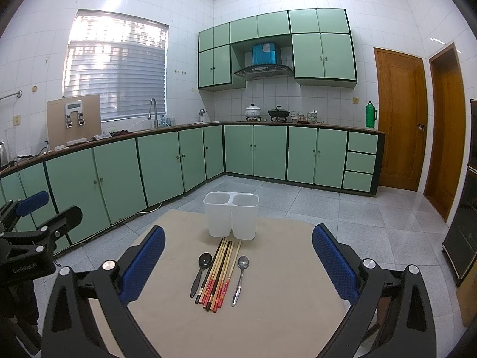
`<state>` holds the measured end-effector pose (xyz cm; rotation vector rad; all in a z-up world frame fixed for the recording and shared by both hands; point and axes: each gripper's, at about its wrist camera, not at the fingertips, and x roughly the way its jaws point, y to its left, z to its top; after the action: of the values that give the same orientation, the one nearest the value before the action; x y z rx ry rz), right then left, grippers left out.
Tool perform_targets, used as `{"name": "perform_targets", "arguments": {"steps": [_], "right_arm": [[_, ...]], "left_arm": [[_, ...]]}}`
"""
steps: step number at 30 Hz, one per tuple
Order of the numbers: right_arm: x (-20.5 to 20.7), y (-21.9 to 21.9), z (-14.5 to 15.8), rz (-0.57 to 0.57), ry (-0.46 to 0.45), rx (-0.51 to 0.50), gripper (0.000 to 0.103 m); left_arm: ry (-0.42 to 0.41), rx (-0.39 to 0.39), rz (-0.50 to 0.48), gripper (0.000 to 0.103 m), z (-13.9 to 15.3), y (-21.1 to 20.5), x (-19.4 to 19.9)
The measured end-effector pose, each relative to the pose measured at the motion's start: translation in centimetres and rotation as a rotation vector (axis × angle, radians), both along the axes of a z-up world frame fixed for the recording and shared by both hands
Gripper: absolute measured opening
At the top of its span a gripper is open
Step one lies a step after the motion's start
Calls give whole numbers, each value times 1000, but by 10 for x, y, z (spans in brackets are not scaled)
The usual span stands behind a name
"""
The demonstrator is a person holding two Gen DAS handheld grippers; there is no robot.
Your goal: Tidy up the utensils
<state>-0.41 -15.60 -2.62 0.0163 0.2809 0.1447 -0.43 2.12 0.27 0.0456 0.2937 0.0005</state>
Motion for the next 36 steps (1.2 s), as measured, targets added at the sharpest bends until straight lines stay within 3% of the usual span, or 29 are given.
{"name": "perform_targets", "arguments": {"steps": [26, 32, 36], "right_arm": [[10, 0, -5, -3, 26, 1, 97], [46, -2, -34, -2, 96, -16, 97], [88, 0, -59, -5, 194, -41, 97]], "left_arm": [[23, 8, 8, 98, -12, 9, 7], [85, 17, 31, 98, -29, 23, 47], [160, 18, 47, 98, -47, 33, 78]]}}
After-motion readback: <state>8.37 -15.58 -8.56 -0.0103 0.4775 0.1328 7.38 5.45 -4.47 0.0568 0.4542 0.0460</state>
